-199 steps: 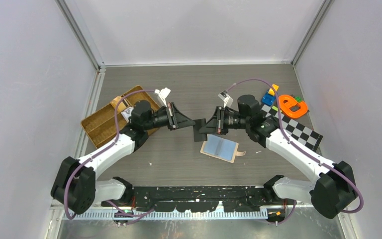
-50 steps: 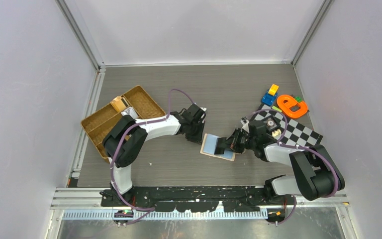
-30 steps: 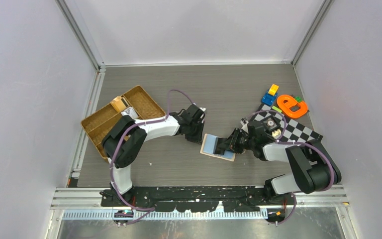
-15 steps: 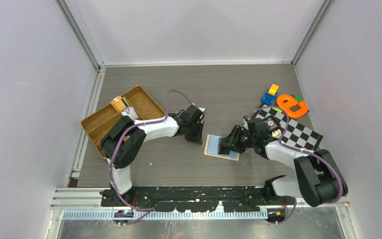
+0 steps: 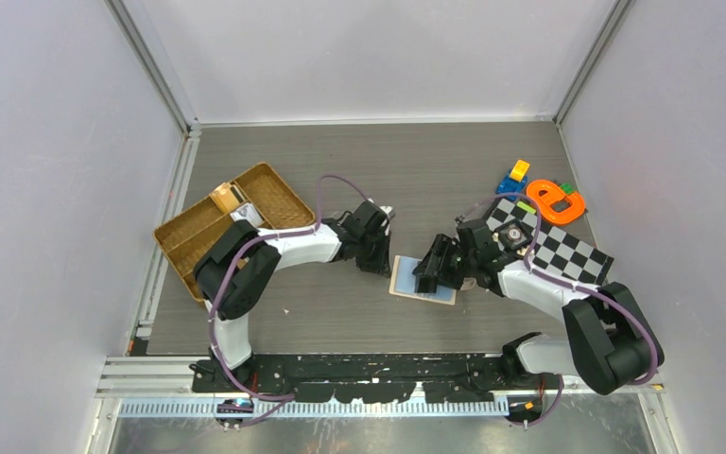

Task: Put the credit cards into the card holder
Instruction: Insert the credit card into the card slot.

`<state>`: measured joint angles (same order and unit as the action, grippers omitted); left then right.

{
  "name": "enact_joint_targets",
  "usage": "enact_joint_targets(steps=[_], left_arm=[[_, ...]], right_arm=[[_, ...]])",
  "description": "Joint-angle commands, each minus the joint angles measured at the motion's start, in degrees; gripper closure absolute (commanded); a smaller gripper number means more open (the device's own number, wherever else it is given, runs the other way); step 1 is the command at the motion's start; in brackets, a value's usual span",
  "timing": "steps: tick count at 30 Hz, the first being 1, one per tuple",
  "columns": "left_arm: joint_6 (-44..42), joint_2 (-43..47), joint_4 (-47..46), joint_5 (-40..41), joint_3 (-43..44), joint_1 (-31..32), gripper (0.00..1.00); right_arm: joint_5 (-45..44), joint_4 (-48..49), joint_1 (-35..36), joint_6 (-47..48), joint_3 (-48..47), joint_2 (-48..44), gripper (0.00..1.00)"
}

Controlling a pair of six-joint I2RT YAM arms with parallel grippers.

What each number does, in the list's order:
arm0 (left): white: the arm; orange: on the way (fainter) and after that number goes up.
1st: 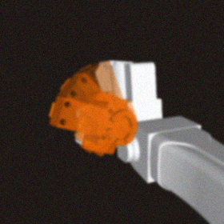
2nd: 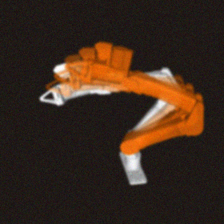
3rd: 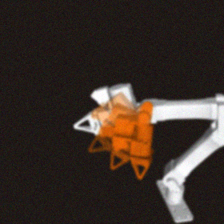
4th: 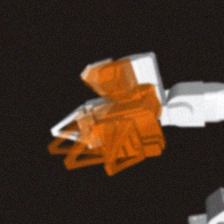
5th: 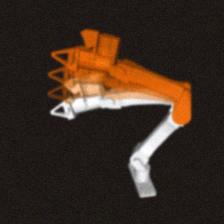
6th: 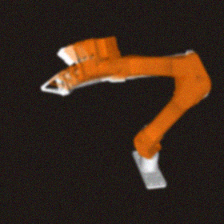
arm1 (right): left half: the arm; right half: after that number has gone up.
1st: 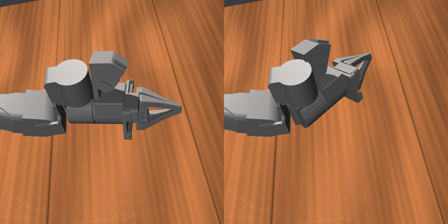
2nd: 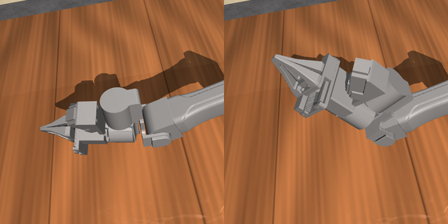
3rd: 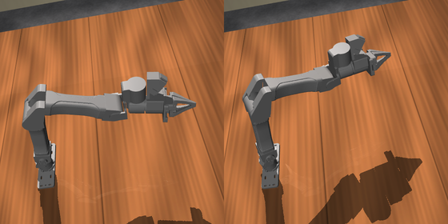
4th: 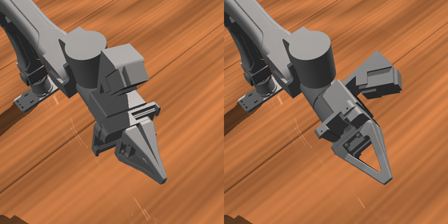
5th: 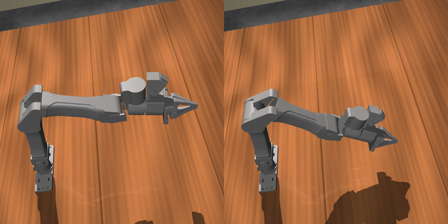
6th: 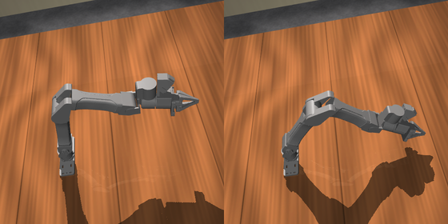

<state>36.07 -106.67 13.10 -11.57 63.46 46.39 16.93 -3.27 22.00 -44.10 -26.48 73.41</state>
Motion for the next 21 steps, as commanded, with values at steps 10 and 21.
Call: enact_joint_targets(steps=[10,21], left_arm=[[0.49,-3.67,1.03,0.06,-2.08,1.07,1.0],[0.62,-2.41,1.02,0.22,-2.45,1.07,1.0]], right_arm=[[-24.94,-17.08,5.64,-1.73,-3.83,2.67,0.36],[-31.36,-24.92,8.82,-1.71,-8.95,1.77,0.35]])
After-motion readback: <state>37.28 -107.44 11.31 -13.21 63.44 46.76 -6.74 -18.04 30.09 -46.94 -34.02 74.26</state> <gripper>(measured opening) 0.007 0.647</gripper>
